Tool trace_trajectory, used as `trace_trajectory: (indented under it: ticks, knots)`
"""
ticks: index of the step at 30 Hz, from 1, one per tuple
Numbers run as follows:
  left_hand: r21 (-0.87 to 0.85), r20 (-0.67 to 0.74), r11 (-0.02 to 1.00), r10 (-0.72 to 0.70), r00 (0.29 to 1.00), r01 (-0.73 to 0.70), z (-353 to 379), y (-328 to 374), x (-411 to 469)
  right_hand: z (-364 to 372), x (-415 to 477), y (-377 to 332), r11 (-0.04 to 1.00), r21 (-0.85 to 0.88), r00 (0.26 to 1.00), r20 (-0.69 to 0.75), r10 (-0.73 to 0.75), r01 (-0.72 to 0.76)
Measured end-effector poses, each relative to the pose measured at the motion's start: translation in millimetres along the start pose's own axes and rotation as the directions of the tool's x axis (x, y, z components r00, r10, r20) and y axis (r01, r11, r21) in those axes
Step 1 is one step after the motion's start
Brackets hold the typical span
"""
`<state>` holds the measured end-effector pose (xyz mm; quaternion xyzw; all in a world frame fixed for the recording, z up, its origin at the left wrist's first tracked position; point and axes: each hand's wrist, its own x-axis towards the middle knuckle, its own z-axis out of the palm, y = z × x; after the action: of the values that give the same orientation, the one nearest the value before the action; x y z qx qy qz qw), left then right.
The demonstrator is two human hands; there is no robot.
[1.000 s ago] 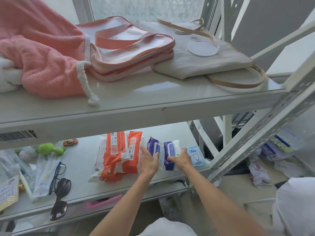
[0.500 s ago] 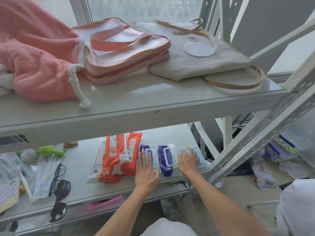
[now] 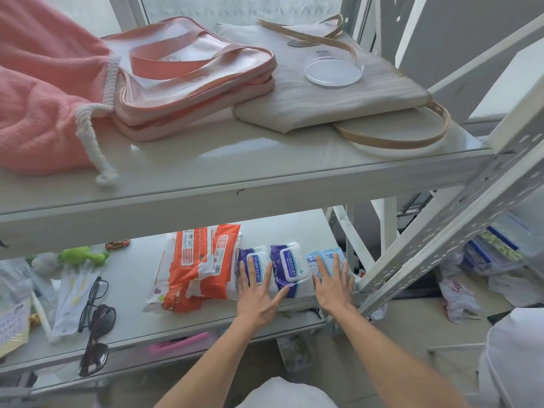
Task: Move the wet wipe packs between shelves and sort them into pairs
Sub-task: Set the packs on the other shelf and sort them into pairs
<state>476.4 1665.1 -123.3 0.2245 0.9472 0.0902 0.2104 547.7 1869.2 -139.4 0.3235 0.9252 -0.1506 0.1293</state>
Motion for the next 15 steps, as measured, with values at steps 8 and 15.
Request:
trace_trajectory:
  ticks: [8,15]
  knots:
    - [-0.082,-0.1,0.997,-0.001,0.995,-0.007,-13,4,-3,-6,9,-7,0.972,0.235,0.95,-0.306,0.055,0.019]
    - [-0.275,-0.584,0.96,-0.12,0.803,-0.057,-62,-37,-2,-17,9,-81,0.877,0.347,0.866,-0.48,-0.14,0.334]
